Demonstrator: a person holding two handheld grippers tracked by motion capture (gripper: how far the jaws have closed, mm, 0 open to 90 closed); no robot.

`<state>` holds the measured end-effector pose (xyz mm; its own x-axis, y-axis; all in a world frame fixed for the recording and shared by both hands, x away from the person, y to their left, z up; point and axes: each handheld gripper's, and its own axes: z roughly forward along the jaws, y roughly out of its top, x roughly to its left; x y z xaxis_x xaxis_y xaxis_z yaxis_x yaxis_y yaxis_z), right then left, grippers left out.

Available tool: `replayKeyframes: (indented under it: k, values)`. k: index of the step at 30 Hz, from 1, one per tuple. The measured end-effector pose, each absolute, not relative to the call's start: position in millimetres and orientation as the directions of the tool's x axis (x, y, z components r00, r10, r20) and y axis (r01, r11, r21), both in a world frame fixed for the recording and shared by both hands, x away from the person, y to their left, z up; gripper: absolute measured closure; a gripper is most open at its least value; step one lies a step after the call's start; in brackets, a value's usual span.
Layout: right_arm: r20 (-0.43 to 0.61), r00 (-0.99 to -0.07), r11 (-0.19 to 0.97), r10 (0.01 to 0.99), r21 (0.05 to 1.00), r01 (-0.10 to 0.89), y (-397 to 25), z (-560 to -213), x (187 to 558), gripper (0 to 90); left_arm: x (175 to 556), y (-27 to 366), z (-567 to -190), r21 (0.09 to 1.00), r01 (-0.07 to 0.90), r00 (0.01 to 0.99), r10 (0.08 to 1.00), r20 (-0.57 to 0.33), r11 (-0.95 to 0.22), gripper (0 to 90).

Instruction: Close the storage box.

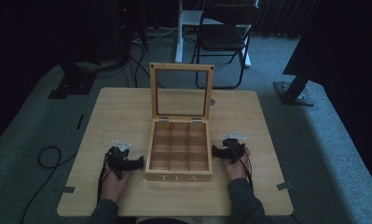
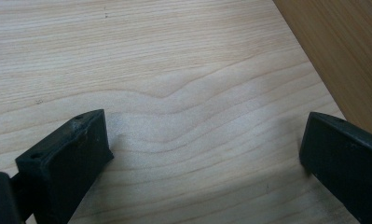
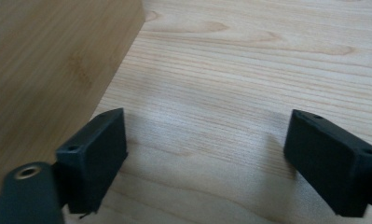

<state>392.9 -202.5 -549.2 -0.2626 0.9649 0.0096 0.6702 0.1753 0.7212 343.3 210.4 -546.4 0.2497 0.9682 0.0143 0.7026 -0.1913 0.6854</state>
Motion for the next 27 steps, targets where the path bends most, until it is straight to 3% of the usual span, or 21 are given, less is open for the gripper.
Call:
replayKeyframes:
  k: [12,19,22,27]
  values:
    - [0.009,-0.293,0.201,0.956,0.709,0.676,-204.7,-547.6,393.4,14.2,343.3,210.4,-546.4,0.686,0.702,0.25,0.968,0.014,-0.191,1.6]
    - [0.039,-0.321,0.203,0.946,0.701,0.684,-208.3,-540.5,394.4,43.9,343.3,210.4,-546.3,0.685,0.703,0.25,0.968,0.014,-0.191,1.6]
    - [0.093,-0.327,0.17,0.94,0.706,0.688,-211.7,-534.5,394.2,48.6,343.3,210.4,-546.3,0.685,0.703,0.25,0.968,0.014,-0.191,1.6]
    - [0.113,-0.343,0.165,0.932,0.713,0.682,-213.1,-520.8,392.6,47.3,343.6,210.2,-546.3,0.685,0.703,0.25,0.968,0.015,-0.192,1.6]
